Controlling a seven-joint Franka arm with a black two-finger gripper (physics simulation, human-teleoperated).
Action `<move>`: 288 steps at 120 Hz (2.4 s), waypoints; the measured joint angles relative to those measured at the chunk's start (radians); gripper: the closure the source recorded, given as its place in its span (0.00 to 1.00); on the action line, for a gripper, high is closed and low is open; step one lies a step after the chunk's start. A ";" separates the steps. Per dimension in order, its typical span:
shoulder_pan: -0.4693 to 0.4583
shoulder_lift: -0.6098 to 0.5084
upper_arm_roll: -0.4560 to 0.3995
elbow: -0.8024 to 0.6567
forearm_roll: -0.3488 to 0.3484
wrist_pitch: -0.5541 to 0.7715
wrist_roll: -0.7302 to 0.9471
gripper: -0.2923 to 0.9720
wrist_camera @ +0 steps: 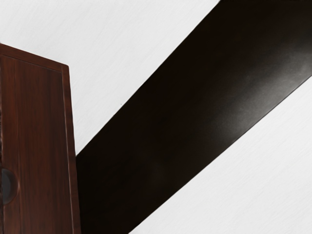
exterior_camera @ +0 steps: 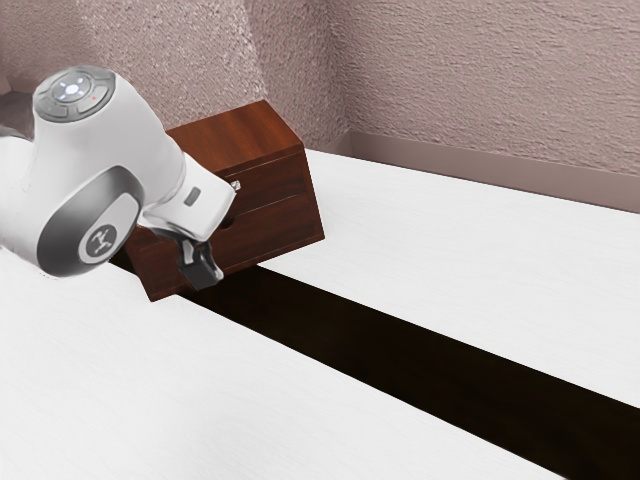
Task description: Pull the drawer handle with one arm to open the drawer
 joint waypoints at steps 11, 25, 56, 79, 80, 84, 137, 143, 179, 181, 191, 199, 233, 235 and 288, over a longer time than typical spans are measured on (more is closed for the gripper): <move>0.062 0.023 -0.035 0.018 -0.010 0.013 0.029 0.23; 0.102 0.056 -0.044 0.045 -0.014 0.018 0.061 0.23; 0.138 0.160 -0.046 0.101 -0.011 0.019 0.115 0.23; 0.146 0.211 -0.046 0.131 -0.007 0.023 0.145 0.23; 0.146 0.213 -0.046 0.132 -0.007 0.024 0.146 0.23; 0.145 0.223 -0.046 0.142 -0.006 0.025 0.150 0.23; 0.144 0.360 -0.039 0.252 0.004 0.038 0.191 0.23; 0.147 0.363 -0.039 0.255 0.004 0.039 0.195 0.23; 0.154 0.427 -0.030 0.345 0.020 0.041 0.212 0.23; 0.154 0.434 -0.030 0.355 0.029 0.039 0.212 0.23; 0.150 0.449 -0.036 0.385 0.097 0.020 0.204 0.23; 0.140 0.451 -0.039 0.392 0.126 0.008 0.198 0.23; 0.126 0.449 -0.058 0.401 0.148 -0.027 0.179 0.23; 0.125 0.450 -0.059 0.401 0.148 -0.028 0.179 0.23; 0.054 0.457 -0.051 0.408 0.112 -0.058 0.160 0.23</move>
